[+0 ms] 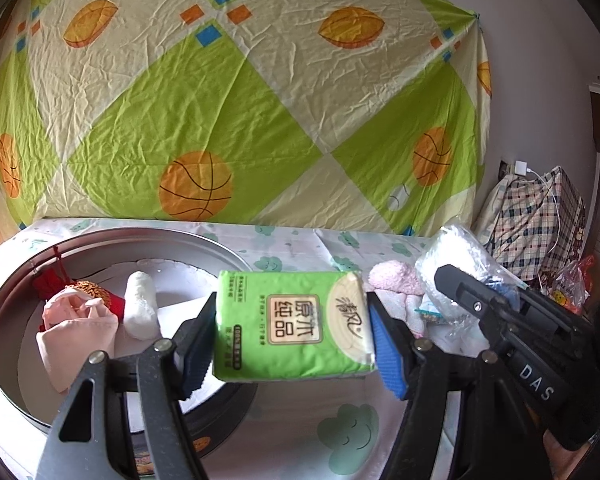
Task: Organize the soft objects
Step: 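Carry the tissue pack with the left tool while the right tool carries the plastic bag over the tin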
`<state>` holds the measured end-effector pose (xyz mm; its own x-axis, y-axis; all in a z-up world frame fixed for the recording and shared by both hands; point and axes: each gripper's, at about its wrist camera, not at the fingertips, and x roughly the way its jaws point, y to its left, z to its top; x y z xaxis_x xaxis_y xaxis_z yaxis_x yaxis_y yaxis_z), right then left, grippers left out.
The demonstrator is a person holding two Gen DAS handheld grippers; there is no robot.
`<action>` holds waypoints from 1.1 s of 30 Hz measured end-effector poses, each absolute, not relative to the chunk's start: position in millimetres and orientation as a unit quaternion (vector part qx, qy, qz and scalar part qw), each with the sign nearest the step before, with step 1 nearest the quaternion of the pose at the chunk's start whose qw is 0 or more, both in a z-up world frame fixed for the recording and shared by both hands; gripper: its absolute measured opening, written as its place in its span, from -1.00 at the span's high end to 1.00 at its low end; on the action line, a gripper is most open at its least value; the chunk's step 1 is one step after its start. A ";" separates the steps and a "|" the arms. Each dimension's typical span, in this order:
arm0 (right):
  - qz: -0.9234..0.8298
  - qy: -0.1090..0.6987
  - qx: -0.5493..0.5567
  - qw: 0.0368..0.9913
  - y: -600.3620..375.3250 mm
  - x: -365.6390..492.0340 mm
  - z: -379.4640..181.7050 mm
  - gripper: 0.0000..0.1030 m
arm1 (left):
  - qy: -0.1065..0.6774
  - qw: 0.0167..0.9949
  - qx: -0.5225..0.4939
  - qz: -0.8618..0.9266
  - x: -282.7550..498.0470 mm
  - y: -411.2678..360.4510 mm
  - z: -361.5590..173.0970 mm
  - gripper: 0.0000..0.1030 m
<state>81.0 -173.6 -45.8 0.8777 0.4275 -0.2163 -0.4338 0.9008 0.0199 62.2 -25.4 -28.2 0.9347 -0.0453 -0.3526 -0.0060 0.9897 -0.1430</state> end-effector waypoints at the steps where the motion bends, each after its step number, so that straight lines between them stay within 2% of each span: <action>1: 0.225 0.108 -0.017 0.968 -171.0 80.3 -45.8 0.61 | 0.180 0.981 -0.071 -0.008 61.6 -24.1 -28.1 -0.33; 33: 0.269 0.108 -0.026 0.957 -132.1 73.8 -46.6 0.61 | 0.173 0.982 -0.076 0.029 49.6 6.9 -28.0 -0.33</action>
<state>73.8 -132.1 -46.6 0.8318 0.5094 -0.2206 -0.5204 0.8538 0.0093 49.6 6.9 -28.0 0.9385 0.0304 -0.3438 -0.0831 0.9867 -0.1396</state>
